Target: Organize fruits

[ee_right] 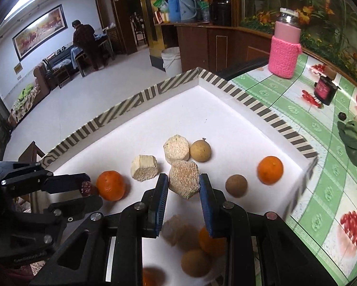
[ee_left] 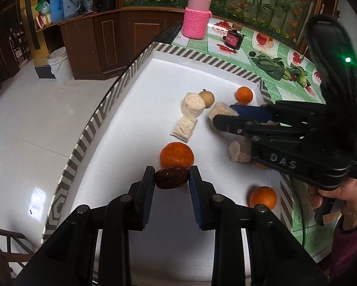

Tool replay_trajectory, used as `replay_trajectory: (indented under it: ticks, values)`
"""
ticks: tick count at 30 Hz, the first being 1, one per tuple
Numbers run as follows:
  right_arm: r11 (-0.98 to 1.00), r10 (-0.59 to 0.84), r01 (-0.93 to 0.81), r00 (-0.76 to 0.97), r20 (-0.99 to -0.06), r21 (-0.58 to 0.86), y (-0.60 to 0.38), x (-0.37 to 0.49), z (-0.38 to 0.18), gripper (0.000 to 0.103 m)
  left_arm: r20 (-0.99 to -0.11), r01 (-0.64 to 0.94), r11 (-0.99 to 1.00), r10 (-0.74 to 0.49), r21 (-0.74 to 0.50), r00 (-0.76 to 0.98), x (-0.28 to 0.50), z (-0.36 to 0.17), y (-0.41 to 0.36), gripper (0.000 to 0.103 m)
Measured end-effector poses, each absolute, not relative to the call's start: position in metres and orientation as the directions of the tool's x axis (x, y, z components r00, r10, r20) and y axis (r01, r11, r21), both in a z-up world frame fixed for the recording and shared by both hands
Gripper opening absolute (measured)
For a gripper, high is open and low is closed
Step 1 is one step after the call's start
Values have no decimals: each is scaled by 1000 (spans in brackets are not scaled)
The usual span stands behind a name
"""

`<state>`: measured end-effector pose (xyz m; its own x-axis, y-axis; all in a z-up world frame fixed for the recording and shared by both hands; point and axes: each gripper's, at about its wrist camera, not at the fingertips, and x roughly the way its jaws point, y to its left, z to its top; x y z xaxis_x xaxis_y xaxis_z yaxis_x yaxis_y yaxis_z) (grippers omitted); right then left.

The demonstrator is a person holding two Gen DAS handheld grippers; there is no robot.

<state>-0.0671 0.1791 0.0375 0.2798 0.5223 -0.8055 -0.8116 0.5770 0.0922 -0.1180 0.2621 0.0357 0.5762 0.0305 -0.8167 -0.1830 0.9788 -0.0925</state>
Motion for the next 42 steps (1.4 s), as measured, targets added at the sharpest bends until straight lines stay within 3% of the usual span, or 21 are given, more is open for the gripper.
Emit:
replay_trajectory:
  ticks: [9,13,15,16,21,33,42]
  values:
    - [584,500,-808,281,-819,80,185,-67,26,30,-799,-204,978,91,-41,595,-121,36,260,26]
    - [593,524,-799,291,-800,98,174,-71,35,43,-783,-235,972,135,-15,607,-123,38,259,28]
    - [599,528,-795,305,-792,93,168,-75,41,47,-776,-252,968,154,-6,611,-125,39,259,53]
    - [604,534,-792,316,-784,92,162,-79,45,50,-769,-260,966,160,-7,618,-127,40,260,59]
    - [632,555,-769,362,-749,96,136,-93,63,60,-740,-290,957,212,24,638,-129,47,255,70]
    - [728,562,-670,466,-684,142,61,-113,83,77,-683,-291,955,251,58,686,-133,63,221,70]
    - [760,550,-630,495,-672,158,27,-121,81,81,-652,-273,959,258,81,713,-137,73,193,70]
